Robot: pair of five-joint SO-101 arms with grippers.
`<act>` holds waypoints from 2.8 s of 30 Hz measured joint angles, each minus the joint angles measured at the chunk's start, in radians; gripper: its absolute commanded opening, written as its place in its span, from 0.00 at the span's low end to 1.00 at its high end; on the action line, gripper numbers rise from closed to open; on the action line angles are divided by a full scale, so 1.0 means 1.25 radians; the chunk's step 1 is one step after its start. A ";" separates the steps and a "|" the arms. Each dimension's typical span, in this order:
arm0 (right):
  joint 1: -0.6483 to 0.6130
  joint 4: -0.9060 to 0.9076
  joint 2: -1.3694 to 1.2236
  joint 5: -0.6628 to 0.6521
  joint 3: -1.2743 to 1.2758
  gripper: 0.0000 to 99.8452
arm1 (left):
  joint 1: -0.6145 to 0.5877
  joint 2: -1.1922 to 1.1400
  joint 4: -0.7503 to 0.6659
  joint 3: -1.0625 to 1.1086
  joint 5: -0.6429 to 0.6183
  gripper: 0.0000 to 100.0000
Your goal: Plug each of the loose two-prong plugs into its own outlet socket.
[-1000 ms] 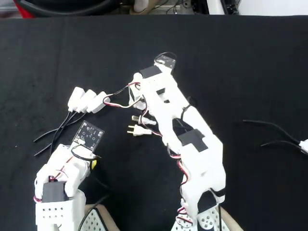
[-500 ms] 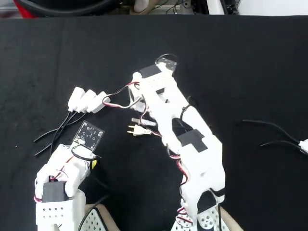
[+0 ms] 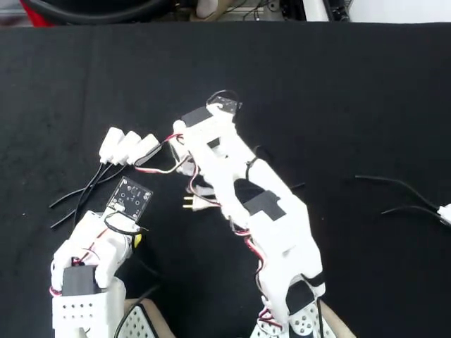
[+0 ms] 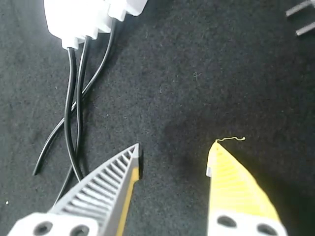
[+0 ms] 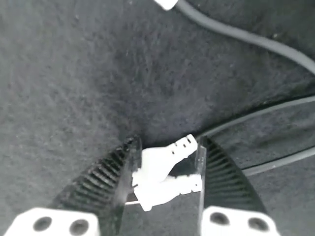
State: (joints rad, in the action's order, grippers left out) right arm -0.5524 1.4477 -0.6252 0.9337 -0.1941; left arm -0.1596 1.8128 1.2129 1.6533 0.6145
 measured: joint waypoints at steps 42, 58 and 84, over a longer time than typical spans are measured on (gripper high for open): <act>0.015 0.147 -0.025 -0.101 -0.091 0.23 | 0.000 0.000 0.000 0.000 0.000 0.23; -0.014 -0.033 -0.020 -0.039 0.002 0.14 | 0.000 0.001 0.000 0.000 0.001 0.23; 0.200 0.182 -0.025 -0.325 -0.190 0.01 | 0.000 0.001 0.000 0.000 0.001 0.23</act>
State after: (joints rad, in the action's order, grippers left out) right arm -0.3023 1.6747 -0.6559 0.5271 -0.4319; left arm -0.1596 1.8144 1.2129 1.6533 0.6160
